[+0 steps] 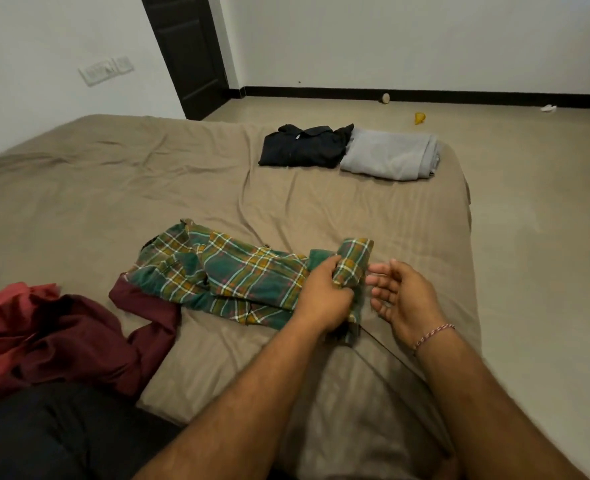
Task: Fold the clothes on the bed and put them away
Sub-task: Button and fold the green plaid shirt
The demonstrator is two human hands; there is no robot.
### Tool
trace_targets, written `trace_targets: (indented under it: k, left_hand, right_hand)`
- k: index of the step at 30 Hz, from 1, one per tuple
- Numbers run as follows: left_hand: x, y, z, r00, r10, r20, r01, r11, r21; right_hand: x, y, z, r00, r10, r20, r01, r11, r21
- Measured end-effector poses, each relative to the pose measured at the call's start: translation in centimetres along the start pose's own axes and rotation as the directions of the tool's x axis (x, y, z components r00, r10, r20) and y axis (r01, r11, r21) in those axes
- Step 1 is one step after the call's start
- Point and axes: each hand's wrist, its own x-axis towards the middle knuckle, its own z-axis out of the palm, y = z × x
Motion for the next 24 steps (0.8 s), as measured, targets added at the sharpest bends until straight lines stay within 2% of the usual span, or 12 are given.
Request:
trace_targets:
  k: [2, 4, 6, 9, 11, 13, 15, 16, 18, 20, 22, 24]
  left_hand:
    - [-0.5, 1.3, -0.2, 0.995, -0.039, 0.090, 0.064, 0.954, -0.292]
    - [-1.1, 2.5, 0.3, 0.975, -0.033, 0.219, 0.149, 0.831, -0.536]
    - [-1.4, 2.9, 0.9, 0.958, 0.008, 0.287, 0.199, 0.702, -0.684]
    - [-1.4, 1.7, 0.2, 0.964, -0.018, 0.266, 0.232, 0.550, -0.802]
    - [-0.8, -0.3, -1.6, 0.973, -0.103, 0.207, 0.229, 0.558, -0.798]
    - [0.3, -2.8, -4.0, 0.976, -0.200, 0.087, 0.210, 0.752, -0.625]
    - [0.9, -4.5, -6.2, 0.978, -0.198, -0.066, 0.184, 0.968, -0.170]
    - [0.8, -4.8, -6.8, 0.980, -0.149, -0.134, 0.159, 0.985, 0.061]
    - [-0.1, -4.6, -6.5, 0.965, 0.055, -0.256, 0.058, 0.908, 0.415]
    - [-1.1, -3.5, -5.3, 0.925, 0.290, -0.245, -0.109, 0.821, 0.561]
    - [-1.7, -2.3, -3.8, 0.949, 0.294, -0.111, -0.186, 0.812, 0.553]
    - [-1.3, -2.0, -2.6, 0.989, 0.141, -0.039, -0.095, 0.818, 0.567]
  right_hand:
    - [-0.1, 0.0, 0.6, 0.991, -0.114, -0.076, 0.119, 0.991, 0.055]
    - [-0.6, -0.4, 0.8, 0.967, -0.205, -0.150, 0.230, 0.959, 0.169]
    - [-1.0, -1.0, 0.2, 0.940, -0.265, -0.213, 0.306, 0.934, 0.186]
    - [-0.8, -0.9, -1.2, 0.929, -0.324, -0.176, 0.331, 0.943, 0.011]
    - [-0.6, -0.1, -1.3, 0.936, -0.337, -0.101, 0.319, 0.934, -0.160]
    - [-0.5, 1.3, -0.7, 0.950, -0.308, -0.042, 0.274, 0.893, -0.356]
    - [-0.1, 2.8, -0.2, 0.968, -0.249, 0.012, 0.226, 0.856, -0.466]
    - [0.2, 3.4, 0.1, 0.974, -0.224, 0.030, 0.210, 0.852, -0.479]
    - [0.3, 3.8, 0.6, 0.983, -0.182, 0.018, 0.171, 0.876, -0.451]
    - [-0.1, 3.3, 1.0, 0.993, -0.117, -0.026, 0.101, 0.933, -0.345]
    - [-0.7, 2.7, 1.2, 0.999, -0.034, 0.007, 0.035, 0.982, -0.183]
    - [-1.6, 2.3, 1.5, 0.998, -0.002, 0.065, 0.003, 1.000, -0.030]
